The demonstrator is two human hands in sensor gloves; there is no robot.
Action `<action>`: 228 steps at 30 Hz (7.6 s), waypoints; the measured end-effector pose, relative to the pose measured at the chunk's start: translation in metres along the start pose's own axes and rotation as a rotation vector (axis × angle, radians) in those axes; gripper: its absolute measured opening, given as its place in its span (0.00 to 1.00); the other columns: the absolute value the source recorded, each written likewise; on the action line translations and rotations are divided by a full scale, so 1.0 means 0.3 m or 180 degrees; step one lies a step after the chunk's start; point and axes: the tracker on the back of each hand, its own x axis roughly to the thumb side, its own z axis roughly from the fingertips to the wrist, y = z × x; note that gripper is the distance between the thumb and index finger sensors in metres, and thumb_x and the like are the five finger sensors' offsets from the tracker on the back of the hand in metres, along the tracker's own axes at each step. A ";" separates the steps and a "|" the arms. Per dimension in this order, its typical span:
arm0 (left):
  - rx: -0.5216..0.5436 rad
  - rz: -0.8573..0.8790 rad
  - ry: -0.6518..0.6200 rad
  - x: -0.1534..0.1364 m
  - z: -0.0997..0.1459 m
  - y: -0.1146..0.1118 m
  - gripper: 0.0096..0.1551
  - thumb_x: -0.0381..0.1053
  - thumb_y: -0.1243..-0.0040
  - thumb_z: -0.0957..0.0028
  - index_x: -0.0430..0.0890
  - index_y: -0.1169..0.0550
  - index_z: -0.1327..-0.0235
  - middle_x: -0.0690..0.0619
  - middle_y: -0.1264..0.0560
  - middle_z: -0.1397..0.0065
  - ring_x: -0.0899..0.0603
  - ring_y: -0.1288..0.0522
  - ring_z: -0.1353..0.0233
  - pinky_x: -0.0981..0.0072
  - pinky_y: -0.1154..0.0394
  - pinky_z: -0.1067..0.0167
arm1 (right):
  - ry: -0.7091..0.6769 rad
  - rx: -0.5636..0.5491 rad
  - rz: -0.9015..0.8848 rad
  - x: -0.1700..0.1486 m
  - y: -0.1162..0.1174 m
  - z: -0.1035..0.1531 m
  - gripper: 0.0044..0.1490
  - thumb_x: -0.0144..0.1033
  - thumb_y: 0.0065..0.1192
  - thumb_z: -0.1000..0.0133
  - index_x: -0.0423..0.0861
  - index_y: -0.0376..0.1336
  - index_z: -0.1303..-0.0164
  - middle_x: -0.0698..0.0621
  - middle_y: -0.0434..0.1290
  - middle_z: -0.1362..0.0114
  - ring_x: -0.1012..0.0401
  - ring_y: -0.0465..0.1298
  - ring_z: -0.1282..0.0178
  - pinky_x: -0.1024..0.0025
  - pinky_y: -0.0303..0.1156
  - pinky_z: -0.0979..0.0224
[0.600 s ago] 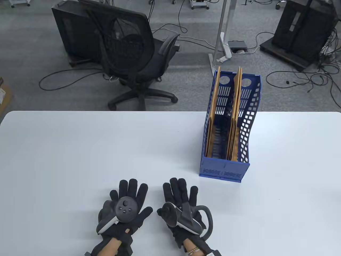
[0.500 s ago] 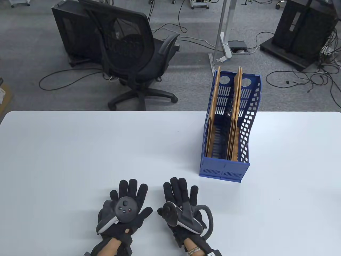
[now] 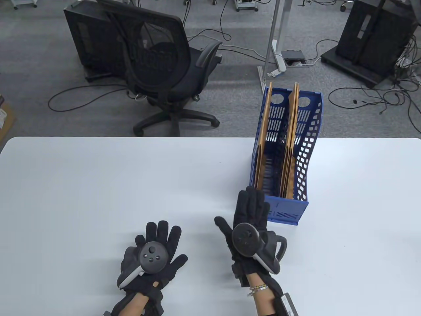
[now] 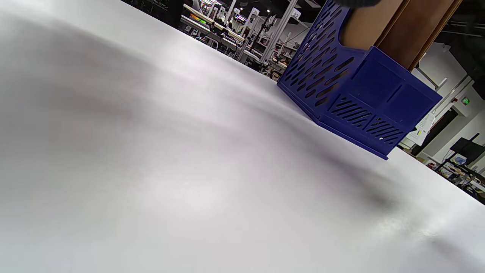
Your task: Pull cardstock from document pouches and stack
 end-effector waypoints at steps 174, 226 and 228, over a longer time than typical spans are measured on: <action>-0.0188 0.4146 -0.1752 -0.211 -0.073 0.105 0.28 0.51 0.45 0.42 0.69 0.33 0.28 0.47 0.28 0.20 0.40 0.26 0.24 0.44 0.30 0.32 | -0.0559 -0.0730 -0.0243 0.254 -0.073 0.048 0.34 0.49 0.46 0.34 0.57 0.52 0.16 0.53 0.54 0.10 0.51 0.56 0.12 0.51 0.57 0.15; 0.0496 0.3855 -0.1259 -0.335 -0.053 0.136 0.25 0.46 0.41 0.46 0.69 0.23 0.37 0.51 0.29 0.19 0.41 0.30 0.20 0.41 0.36 0.28 | -0.1677 0.0173 0.0097 0.308 -0.388 -0.095 0.43 0.52 0.62 0.47 0.57 0.57 0.19 0.53 0.55 0.11 0.54 0.60 0.13 0.52 0.56 0.14; 0.0486 0.3844 -0.1255 -0.333 -0.052 0.137 0.25 0.46 0.41 0.46 0.69 0.23 0.38 0.51 0.29 0.19 0.41 0.30 0.21 0.41 0.36 0.28 | -0.1706 0.0297 0.0119 0.312 -0.389 -0.096 0.44 0.52 0.62 0.47 0.57 0.57 0.18 0.53 0.54 0.11 0.54 0.59 0.12 0.50 0.55 0.14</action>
